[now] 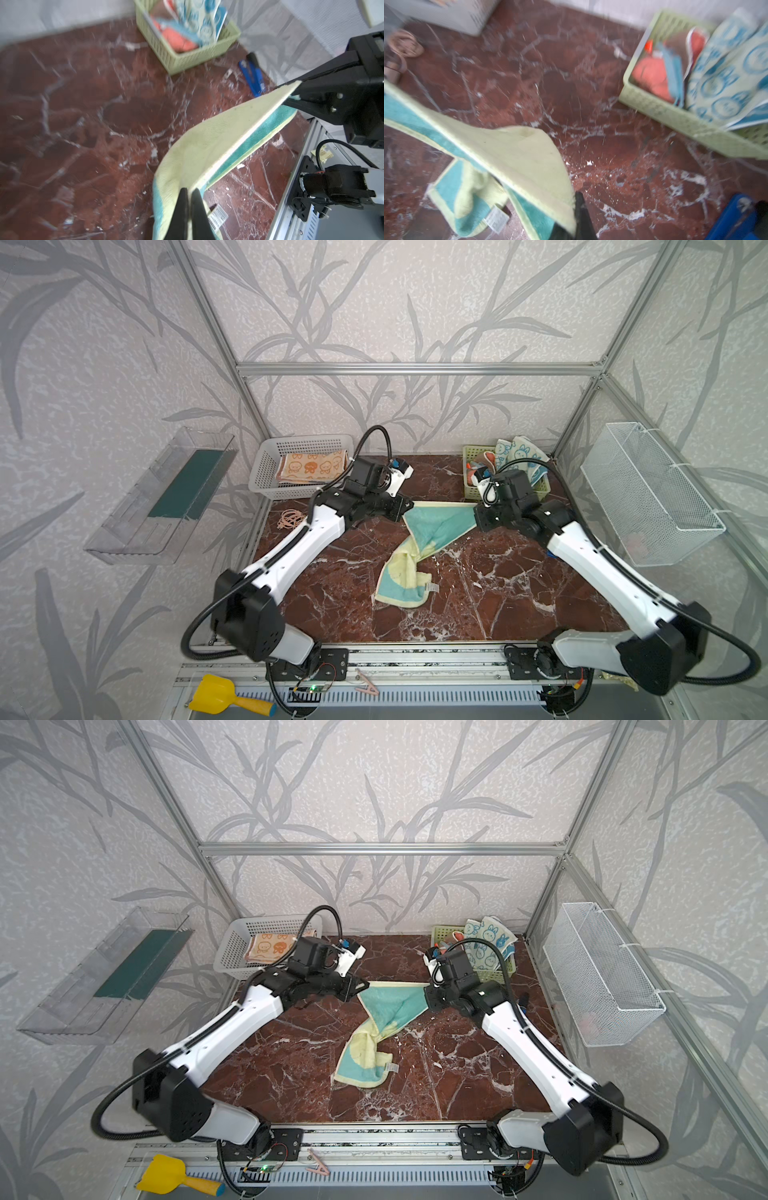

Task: Fold and stack the towels
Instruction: 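Lift the far edge with both grippers and stretch it apart, then lay the towel flat, drawing the held edge away from the robot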

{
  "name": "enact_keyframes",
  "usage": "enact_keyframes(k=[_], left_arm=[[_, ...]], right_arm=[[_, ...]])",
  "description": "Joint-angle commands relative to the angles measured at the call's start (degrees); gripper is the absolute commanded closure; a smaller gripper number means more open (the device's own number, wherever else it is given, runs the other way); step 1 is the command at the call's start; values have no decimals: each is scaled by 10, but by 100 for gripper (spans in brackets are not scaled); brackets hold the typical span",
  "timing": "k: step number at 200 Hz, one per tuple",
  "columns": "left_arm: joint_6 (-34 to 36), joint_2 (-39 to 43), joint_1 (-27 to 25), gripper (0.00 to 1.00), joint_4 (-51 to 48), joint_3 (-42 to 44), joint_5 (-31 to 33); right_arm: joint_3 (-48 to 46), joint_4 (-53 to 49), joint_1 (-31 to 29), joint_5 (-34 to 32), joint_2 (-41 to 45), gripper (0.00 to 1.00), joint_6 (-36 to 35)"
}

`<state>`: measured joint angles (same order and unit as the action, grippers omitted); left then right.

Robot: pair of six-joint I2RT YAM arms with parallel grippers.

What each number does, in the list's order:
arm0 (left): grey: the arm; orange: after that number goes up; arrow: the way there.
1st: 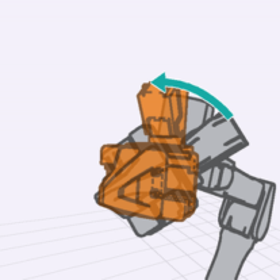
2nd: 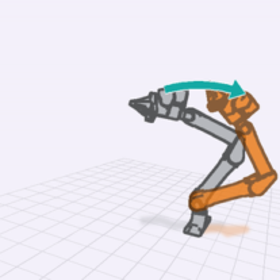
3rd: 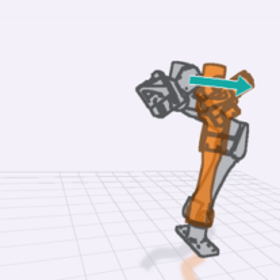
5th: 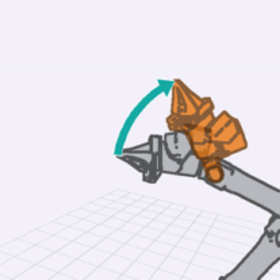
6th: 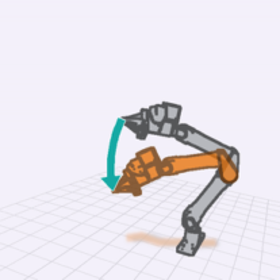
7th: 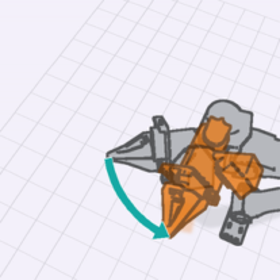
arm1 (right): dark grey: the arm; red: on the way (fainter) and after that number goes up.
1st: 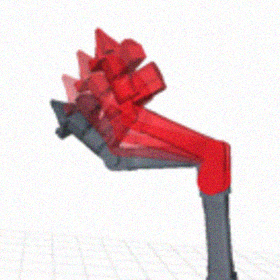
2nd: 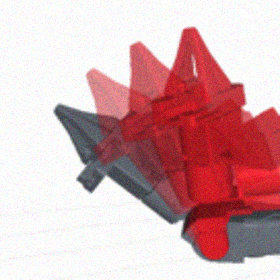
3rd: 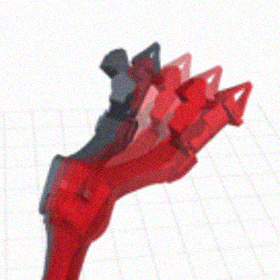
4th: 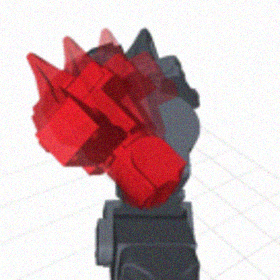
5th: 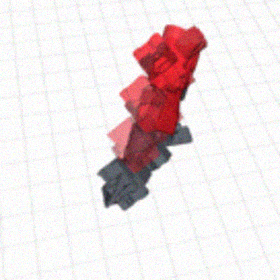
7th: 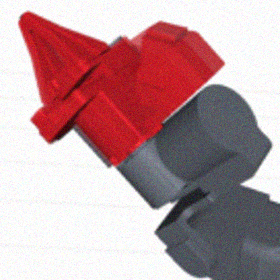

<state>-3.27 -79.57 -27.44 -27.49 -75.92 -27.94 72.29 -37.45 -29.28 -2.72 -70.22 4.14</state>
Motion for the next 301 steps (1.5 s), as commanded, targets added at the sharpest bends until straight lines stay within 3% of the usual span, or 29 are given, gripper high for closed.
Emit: enact_keyframes(k=[1, 47, 74, 115, 131, 147, 163, 201, 225, 257, 301], left_arm=[[53, 93, -1, 100, -32, 1, 70], [98, 206, -89, 100, -123, -76, 158], [82, 242, -101, 100, -165, -122, 172], [75, 199, -97, 100, -245, -197, 235], [71, 156, -55, 100, -257, -218, 218], [51, 116, 37, 100, -228, -209, 126], [54, 74, 92, 100, -177, -178, 96], [44, -79, 165, 100, -26, -133, 54], [55, -201, 177, 100, 46, -161, 52], [80, -352, 187, 100, 56, -270, 61], [84, -448, 201, 100, 54, -353, 54]], right_arm=[[51, -74, -29, -98, 64, 100, -25], [193, -189, -178, -221, 98, 100, -50], [293, -255, -269, -292, 83, 100, -51], [325, -236, -285, -322, 57, 100, -84], [312, -200, -261, -324, 29, 100, -120], [313, -185, -157, -195, -12, 100, -109], [296, -140, -63, -82, -60, 100, -94], [315, -38, 22, 49, -255, 100, -110], [397, -17, 35, 46, -413, 100, -123], [546, -34, 42, -3, -580, 100, -131], [729, -110, 45, -25, -715, 100, -140]])
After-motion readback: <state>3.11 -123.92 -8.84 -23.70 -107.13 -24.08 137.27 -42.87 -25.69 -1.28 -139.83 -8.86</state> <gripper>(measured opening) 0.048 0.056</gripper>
